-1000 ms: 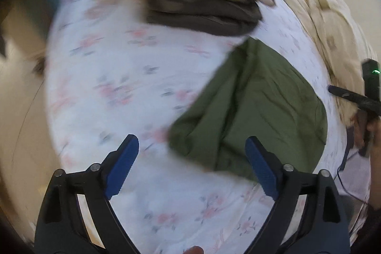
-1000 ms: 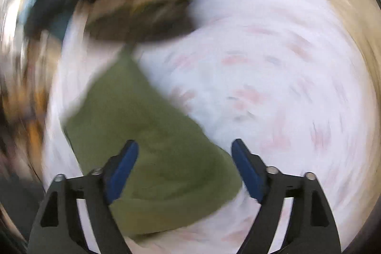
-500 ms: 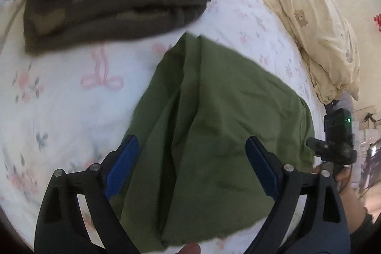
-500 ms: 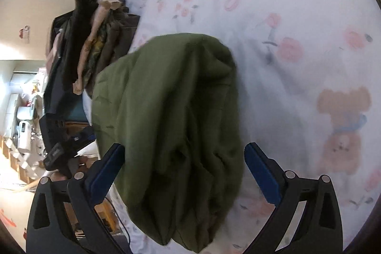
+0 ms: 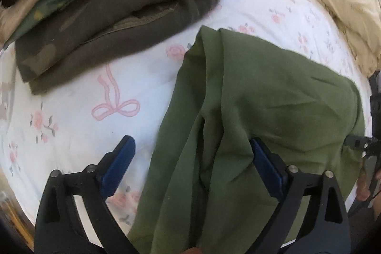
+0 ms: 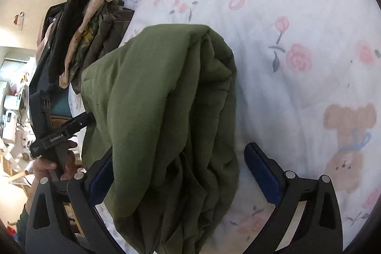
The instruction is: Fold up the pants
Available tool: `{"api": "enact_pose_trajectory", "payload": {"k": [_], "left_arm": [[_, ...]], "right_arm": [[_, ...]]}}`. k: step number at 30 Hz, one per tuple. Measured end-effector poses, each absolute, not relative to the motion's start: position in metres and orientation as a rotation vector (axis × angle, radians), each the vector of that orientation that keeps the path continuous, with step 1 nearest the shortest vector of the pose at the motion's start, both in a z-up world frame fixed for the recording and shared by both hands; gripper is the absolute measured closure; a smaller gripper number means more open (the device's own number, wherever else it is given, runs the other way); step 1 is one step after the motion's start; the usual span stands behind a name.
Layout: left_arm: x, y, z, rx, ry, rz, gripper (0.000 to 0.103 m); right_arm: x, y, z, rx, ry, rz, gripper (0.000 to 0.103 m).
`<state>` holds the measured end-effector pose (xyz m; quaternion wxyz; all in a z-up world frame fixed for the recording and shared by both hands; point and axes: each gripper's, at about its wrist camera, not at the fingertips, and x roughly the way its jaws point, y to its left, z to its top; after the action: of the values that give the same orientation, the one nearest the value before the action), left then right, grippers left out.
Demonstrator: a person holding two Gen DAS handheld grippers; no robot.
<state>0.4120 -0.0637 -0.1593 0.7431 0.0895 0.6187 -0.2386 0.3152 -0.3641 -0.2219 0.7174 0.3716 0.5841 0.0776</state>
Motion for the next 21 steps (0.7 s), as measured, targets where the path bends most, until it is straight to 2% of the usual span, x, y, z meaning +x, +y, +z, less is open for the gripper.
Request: {"api": "enact_pose_trajectory", "payload": {"k": [5, 6, 8, 9, 10, 11, 14, 16, 21], "left_arm": [[0.427, -0.068, -0.179, 0.132, 1.418, -0.526, 0.000], [0.426, -0.069, -0.178, 0.127, 1.409, -0.540, 0.004], [0.422, -0.072, -0.175, 0.150, 1.396, -0.598, 0.025], [0.421, -0.075, -0.173, 0.131, 1.413, -0.631, 0.045], [0.420, -0.077, -0.172, 0.116, 1.424, -0.648, 0.067], [0.417, -0.083, -0.172, 0.119, 1.430, -0.664, 0.075], [0.403, -0.101, -0.169, 0.249, 1.355, -0.654, 0.083], [0.403, -0.097, -0.165, 0.202, 1.359, -0.629, 0.092], [0.379, -0.095, -0.138, 0.212, 1.288, -0.563, 0.095]], "right_arm": [[0.318, -0.360, -0.228, 0.843, 1.300, 0.202, 0.000], [0.319, -0.358, -0.228, 0.838, 1.301, 0.214, 0.001], [0.321, -0.352, -0.229, 0.817, 1.309, 0.236, 0.016], [0.322, -0.350, -0.228, 0.811, 1.313, 0.253, 0.022], [0.324, -0.348, -0.228, 0.817, 1.313, 0.277, 0.036], [0.324, -0.344, -0.228, 0.808, 1.316, 0.295, 0.046], [0.327, -0.329, -0.220, 0.697, 1.314, 0.311, 0.064], [0.326, -0.328, -0.213, 0.685, 1.300, 0.315, 0.072], [0.323, -0.325, -0.193, 0.664, 1.249, 0.349, 0.076]]}}
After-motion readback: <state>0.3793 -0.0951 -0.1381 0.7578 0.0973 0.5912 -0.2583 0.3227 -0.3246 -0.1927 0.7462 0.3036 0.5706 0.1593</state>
